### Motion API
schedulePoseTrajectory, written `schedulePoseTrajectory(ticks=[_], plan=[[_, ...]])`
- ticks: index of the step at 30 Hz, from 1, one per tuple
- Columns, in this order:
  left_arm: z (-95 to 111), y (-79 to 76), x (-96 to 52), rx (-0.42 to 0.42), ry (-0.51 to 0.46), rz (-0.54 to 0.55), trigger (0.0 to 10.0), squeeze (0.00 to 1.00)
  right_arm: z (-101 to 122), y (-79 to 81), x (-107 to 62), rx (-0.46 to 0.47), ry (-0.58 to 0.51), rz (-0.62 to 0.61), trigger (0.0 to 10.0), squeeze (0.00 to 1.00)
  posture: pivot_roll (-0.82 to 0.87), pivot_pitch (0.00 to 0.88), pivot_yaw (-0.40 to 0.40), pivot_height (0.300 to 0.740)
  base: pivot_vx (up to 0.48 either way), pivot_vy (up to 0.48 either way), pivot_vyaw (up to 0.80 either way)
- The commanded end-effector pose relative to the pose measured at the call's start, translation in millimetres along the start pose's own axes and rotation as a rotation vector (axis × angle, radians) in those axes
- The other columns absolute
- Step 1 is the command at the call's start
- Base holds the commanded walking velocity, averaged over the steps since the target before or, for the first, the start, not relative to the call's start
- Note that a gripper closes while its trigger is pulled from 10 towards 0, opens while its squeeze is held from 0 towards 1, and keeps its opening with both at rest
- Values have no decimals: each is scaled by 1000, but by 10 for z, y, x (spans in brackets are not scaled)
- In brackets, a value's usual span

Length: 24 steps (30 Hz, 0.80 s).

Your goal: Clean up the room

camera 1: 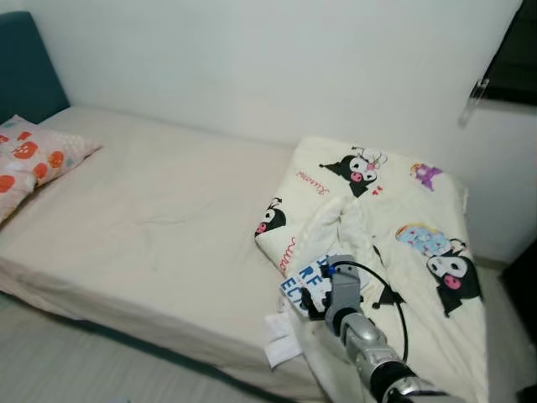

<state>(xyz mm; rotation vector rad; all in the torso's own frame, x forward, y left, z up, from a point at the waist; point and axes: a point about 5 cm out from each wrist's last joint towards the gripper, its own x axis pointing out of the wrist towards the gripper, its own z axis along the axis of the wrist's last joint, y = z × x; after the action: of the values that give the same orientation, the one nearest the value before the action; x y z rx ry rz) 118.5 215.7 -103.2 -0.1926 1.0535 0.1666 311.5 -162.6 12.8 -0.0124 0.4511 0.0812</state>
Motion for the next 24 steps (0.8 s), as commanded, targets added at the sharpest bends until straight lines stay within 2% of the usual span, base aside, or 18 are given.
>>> schedulePoseTrajectory(ticks=[1,3,6,7,10,24], plan=[[70,-5,13,18,-13,-3,10000,0,-45,-29,-11,16,23,-21,10000,0,-83,78,-34,740,0,0,0],[102,-40,24,16,-23,-19,10000,0,-41,-33,-10,16,22,-25,10000,0,-84,79,-34,740,0,0,0],[147,-149,47,39,-32,-55,10000,0,-26,-39,-4,16,20,-33,10000,0,-86,80,-34,740,0,-465,0],[147,-149,47,39,-32,-55,10000,0,-26,-39,-4,16,20,-33,10000,0,-86,80,-34,740,0,-465,0],[-21,-93,14,27,5,-7,10000,0,-42,-33,-4,42,35,-36,10000,0,-87,80,-33,740,0,-100,0],[-54,-69,1,29,2,3,10000,0,-68,68,5,115,59,28,10000,0,-82,80,-31,731,0,0,0]])
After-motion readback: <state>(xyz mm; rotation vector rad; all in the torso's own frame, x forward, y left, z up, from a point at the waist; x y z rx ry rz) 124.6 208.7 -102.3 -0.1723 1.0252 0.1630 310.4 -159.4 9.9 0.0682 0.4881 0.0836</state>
